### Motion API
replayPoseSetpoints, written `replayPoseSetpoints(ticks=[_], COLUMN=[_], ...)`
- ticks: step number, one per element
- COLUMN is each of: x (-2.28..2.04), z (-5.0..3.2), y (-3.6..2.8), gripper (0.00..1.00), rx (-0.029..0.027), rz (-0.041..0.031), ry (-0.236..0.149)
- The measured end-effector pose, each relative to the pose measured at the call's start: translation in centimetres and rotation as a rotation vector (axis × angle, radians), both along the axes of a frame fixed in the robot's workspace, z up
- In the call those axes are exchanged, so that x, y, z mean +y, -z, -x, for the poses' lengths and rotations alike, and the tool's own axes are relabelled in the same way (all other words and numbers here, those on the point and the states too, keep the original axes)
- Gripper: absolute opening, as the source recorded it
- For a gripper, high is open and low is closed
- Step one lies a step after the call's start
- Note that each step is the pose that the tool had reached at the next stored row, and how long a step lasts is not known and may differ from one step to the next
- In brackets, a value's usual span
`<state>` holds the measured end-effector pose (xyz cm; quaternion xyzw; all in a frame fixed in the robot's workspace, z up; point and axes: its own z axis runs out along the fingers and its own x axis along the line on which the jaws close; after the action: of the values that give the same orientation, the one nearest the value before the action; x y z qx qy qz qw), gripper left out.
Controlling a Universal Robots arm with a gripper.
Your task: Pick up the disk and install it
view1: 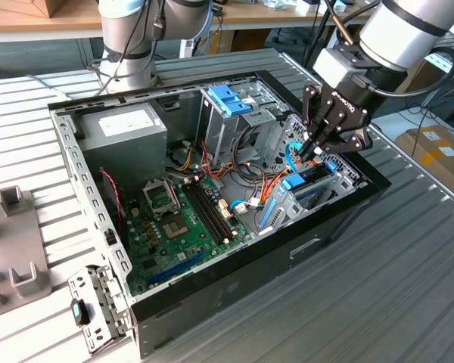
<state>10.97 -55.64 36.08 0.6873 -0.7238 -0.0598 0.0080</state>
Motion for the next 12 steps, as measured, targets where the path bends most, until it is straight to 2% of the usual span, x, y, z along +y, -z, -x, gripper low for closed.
replayPoseSetpoints(ticks=[12], x=[-0.67], z=[1.12], y=[0.00], gripper=[0.16], rx=[0.0000], rz=[-0.0024], ry=[0.000])
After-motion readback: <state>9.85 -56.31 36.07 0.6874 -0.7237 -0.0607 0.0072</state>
